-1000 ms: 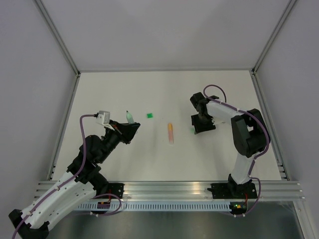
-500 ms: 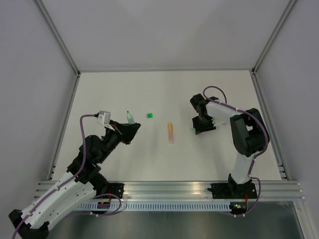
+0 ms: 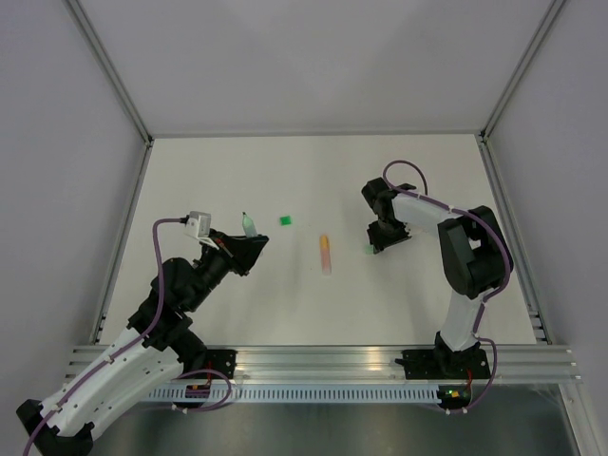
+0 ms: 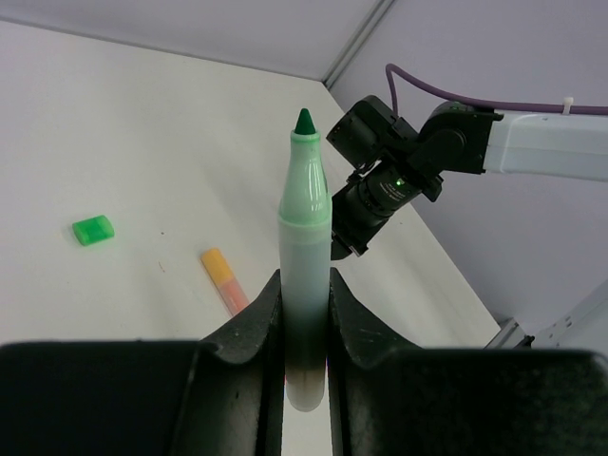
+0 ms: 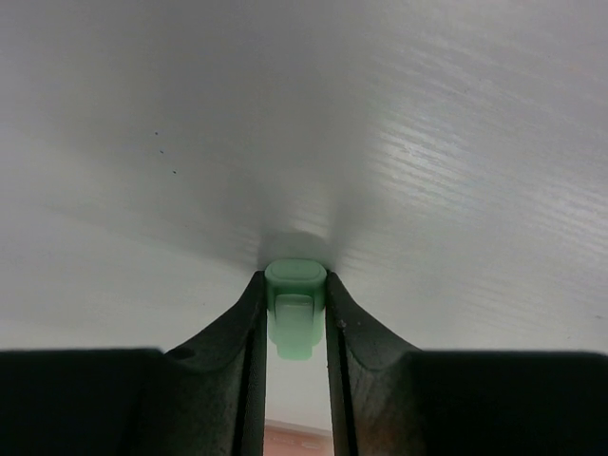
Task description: Insert the pens into the pen caps
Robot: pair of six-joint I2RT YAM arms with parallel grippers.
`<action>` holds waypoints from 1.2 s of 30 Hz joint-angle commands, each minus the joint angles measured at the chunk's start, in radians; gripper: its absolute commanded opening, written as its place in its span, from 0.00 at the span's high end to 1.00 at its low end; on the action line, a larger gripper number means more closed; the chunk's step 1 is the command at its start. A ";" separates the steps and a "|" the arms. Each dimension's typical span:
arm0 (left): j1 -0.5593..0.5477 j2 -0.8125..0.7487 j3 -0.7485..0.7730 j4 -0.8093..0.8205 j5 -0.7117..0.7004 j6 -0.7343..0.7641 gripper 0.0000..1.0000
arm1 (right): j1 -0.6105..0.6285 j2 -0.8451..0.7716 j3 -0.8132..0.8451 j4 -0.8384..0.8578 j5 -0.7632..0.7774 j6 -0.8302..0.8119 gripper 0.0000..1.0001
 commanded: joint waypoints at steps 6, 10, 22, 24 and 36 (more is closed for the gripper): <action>-0.004 0.053 0.017 0.070 0.124 0.050 0.98 | -0.004 -0.031 0.012 0.114 0.147 -0.399 1.00; -0.004 0.137 0.046 0.090 0.243 0.076 0.98 | -0.004 -0.151 -0.026 0.244 0.115 -0.630 1.00; -0.004 0.440 0.140 0.094 0.419 0.113 0.98 | 0.133 -0.607 -0.141 0.620 -0.040 -0.931 1.00; -0.004 0.452 0.145 0.094 0.418 0.118 0.98 | 0.196 -0.627 -0.134 0.669 -0.045 -0.946 1.00; -0.004 0.483 0.134 0.127 0.430 0.125 0.98 | 0.450 -0.676 -0.109 0.835 0.058 -1.020 1.00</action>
